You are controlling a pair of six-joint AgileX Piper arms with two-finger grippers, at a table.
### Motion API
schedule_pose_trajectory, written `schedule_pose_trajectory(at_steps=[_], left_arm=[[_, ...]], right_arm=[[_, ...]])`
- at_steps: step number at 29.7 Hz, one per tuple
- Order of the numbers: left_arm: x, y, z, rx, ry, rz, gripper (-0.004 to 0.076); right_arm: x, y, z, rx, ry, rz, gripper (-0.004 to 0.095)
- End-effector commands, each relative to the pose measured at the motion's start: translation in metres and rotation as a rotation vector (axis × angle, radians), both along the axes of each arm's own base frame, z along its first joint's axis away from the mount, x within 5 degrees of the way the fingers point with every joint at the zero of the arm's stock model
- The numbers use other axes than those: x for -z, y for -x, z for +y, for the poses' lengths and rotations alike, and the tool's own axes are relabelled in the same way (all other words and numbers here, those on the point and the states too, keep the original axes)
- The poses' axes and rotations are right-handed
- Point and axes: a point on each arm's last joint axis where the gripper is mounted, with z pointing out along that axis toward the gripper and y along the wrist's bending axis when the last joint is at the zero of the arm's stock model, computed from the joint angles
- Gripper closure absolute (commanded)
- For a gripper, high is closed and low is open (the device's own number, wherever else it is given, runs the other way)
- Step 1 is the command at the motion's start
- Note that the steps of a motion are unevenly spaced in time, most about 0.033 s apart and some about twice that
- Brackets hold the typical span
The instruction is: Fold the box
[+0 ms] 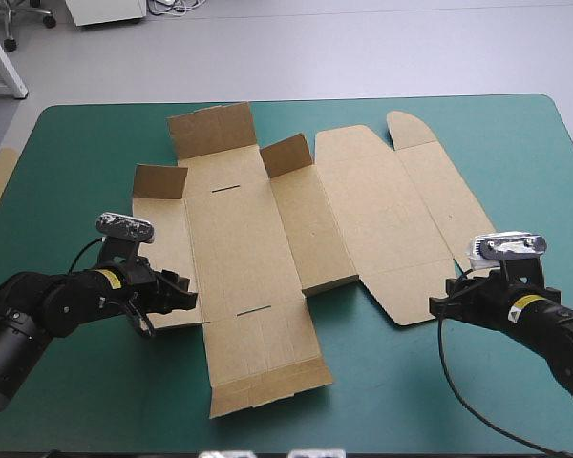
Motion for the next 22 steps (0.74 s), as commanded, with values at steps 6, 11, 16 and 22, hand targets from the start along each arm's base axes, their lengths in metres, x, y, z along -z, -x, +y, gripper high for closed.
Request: schedule_pose_trajectory(at_steps=[6, 11, 16, 22], left_arm=[[-0.014, -0.002, -0.001, -0.022, 0.052, -0.075, 0.037], [-0.014, -0.001, -0.001, -0.024, 0.053, -0.07, 0.037], [-0.013, -0.001, 0.001, -0.041, 0.038, -0.063, 0.0368], [-0.012, 0.0, 0.002, -0.049, 0.032, -0.045, 0.0367]], right_arm=[[-0.016, -0.004, 0.0, 0.004, -0.021, -0.098, 0.0503], [-0.016, -0.005, 0.0, 0.006, -0.024, -0.102, 0.0503], [-0.017, -0.004, 0.0, 0.01, -0.03, -0.096, 0.0503], [-0.033, -0.003, -0.001, 0.01, -0.015, -0.123, 0.0503]])
